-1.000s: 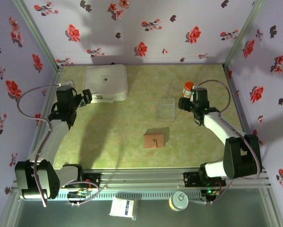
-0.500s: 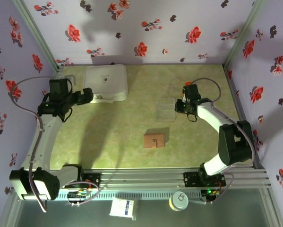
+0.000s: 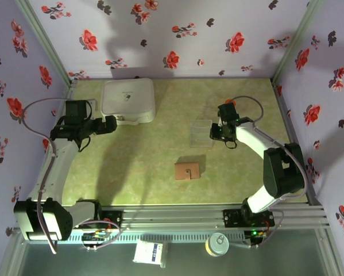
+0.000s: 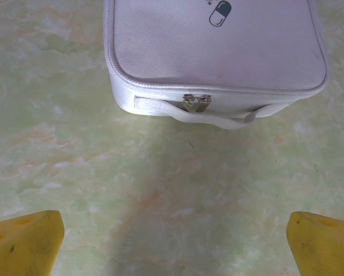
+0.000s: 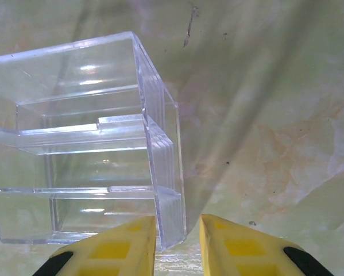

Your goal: Take the credit cards out of the card holder

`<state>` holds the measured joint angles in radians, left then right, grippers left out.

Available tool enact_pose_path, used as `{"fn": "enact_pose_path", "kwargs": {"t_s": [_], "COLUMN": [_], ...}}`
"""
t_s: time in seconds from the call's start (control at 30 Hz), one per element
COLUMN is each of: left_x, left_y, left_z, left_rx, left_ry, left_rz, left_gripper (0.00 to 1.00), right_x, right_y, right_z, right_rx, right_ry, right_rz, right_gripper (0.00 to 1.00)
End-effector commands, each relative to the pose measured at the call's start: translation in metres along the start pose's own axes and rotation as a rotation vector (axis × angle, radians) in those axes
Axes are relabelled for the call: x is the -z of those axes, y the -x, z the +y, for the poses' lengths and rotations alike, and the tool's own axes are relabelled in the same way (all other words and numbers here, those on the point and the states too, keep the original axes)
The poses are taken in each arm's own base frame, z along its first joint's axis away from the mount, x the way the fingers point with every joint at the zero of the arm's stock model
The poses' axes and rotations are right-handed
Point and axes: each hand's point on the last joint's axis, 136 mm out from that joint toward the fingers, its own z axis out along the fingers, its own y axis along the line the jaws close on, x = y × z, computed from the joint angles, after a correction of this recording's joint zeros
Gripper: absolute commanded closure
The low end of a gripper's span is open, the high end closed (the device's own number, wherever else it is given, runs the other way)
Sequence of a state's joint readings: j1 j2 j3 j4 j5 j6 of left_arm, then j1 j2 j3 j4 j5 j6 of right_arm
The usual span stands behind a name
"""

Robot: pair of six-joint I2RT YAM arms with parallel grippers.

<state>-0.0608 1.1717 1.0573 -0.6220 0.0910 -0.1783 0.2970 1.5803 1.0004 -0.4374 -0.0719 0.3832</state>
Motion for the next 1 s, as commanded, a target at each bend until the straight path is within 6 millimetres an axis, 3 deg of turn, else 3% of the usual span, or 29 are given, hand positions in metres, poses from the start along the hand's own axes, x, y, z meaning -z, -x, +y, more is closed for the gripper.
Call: {"fn": "enact_pose_path", "kwargs": {"t_s": [0.0,0.37,0.53,0.73,0.97], "left_x": [-0.007,-0.008,-0.007,-0.005,0.0], "left_y": [-0.009,-0.009,-0.009,-0.008,-0.008], "left_z": [-0.002,-0.003,-0.003,-0.003,-0.002], "left_rx": [-0.038,-0.037,-0.041,-0.042,-0.052], "left_ry": [-0.015,-0.023,-0.021,-0.023,-0.015], "left_rz": [0.033,0.035,0.029,0.025,0.008], "left_gripper": [0.0,0.0,0.0,0.0,0.0], "right_x": [-0.006,-0.018,-0.021,-0.025,-0.04], "right_y": [-0.014,-0.015,-0.012,0.001,0.029], "right_z": [-0.001,0.013,0.017,0.033,0.069], "right_rx": [-0.022,-0.013,-0.005,0.017,0.046], "right_ry": [-0.006,0.018,0.009,0.009,0.014], "right_rz": [0.043,0.058,0.055,0.045,0.036], "right_gripper": [0.72,0.74,0.8,0.86,0.88]}}
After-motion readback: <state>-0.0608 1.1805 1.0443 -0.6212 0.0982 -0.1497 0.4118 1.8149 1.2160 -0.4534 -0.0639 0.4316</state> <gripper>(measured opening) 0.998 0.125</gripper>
